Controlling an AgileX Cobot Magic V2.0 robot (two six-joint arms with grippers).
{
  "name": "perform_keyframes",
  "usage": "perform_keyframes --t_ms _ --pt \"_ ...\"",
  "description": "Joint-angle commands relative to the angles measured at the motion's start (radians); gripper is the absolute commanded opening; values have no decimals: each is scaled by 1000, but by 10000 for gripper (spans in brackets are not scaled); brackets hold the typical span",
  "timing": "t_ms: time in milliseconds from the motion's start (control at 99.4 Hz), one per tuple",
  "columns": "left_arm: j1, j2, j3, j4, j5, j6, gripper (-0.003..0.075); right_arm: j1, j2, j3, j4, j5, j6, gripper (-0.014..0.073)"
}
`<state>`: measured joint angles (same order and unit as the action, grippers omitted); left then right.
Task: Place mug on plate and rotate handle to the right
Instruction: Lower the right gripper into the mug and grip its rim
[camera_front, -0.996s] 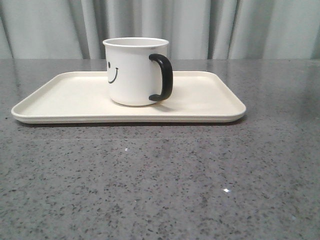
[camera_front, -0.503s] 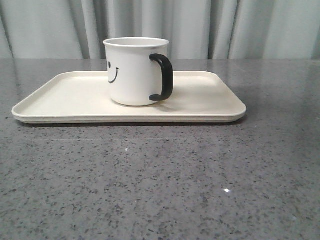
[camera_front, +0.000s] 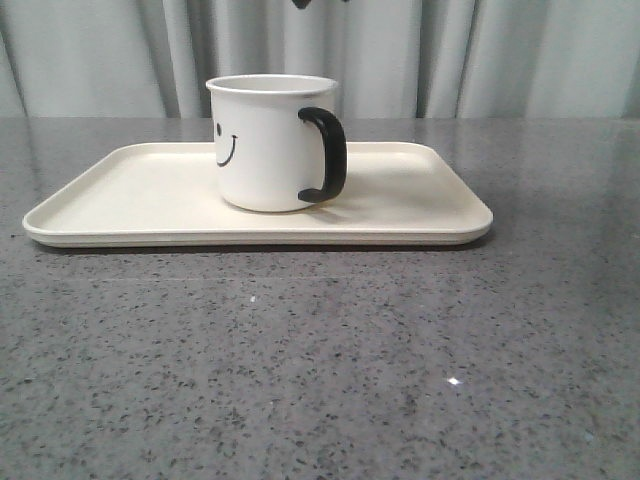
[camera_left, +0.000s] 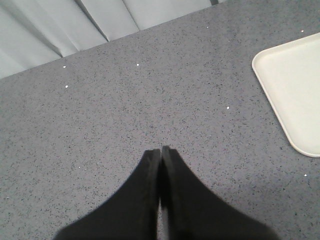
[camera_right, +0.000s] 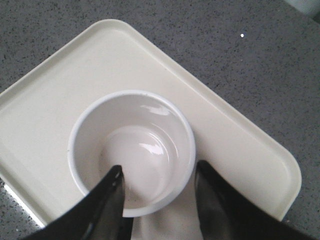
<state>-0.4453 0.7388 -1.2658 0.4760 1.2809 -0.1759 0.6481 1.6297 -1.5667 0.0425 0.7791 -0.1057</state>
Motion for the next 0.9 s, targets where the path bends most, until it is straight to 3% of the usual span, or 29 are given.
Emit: perform_keyframes --t_ms 0,886 --pt "-1 0 -22 30 -24 -12 -20 -1 -26 -38 4 -54 -10 351" --pt "-1 0 -22 32 -22 -12 -20 -40 42 -38 -3 -77 -4 351"
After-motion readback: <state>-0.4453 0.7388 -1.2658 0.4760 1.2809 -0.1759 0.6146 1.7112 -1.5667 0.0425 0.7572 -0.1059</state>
